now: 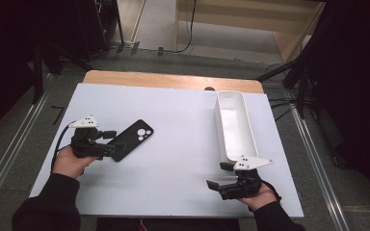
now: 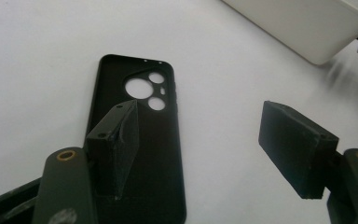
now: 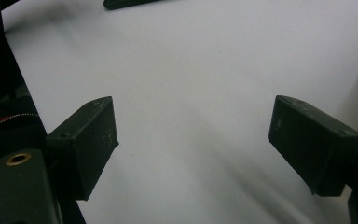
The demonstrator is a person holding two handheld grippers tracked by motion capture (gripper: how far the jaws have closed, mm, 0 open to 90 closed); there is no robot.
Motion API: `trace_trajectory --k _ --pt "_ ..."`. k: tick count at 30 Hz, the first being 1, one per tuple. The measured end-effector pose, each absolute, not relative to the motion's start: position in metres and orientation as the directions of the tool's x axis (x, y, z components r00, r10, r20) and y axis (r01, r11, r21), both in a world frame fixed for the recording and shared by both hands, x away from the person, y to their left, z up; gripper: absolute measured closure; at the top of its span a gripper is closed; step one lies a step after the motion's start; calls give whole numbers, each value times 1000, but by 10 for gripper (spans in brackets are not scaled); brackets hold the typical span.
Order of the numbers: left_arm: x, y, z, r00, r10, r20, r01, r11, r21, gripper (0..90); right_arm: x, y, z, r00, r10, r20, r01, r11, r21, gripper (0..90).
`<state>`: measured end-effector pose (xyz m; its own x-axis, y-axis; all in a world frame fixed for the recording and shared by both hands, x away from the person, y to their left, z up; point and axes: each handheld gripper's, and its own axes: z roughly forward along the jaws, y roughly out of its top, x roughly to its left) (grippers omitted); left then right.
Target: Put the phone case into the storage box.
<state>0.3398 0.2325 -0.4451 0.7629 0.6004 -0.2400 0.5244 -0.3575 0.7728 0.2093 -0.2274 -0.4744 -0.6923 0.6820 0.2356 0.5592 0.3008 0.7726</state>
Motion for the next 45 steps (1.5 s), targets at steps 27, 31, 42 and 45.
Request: trace_trajectory --k 27,31,42,45 --pt "389 218 -444 754 622 -212 518 -365 774 286 209 -227 -475 -695 678 240 564 307 766 138" --pt "388 217 -445 762 615 -203 507 -371 778 285 209 -227 -475 -695 678 240 564 307 766 138" --pt "390 213 -455 759 622 -192 513 -390 765 0 209 -227 -475 -696 677 241 564 307 766 138" --pt "390 210 -459 755 627 -193 528 -406 746 10 209 -227 -475 -696 676 241 564 309 766 138"
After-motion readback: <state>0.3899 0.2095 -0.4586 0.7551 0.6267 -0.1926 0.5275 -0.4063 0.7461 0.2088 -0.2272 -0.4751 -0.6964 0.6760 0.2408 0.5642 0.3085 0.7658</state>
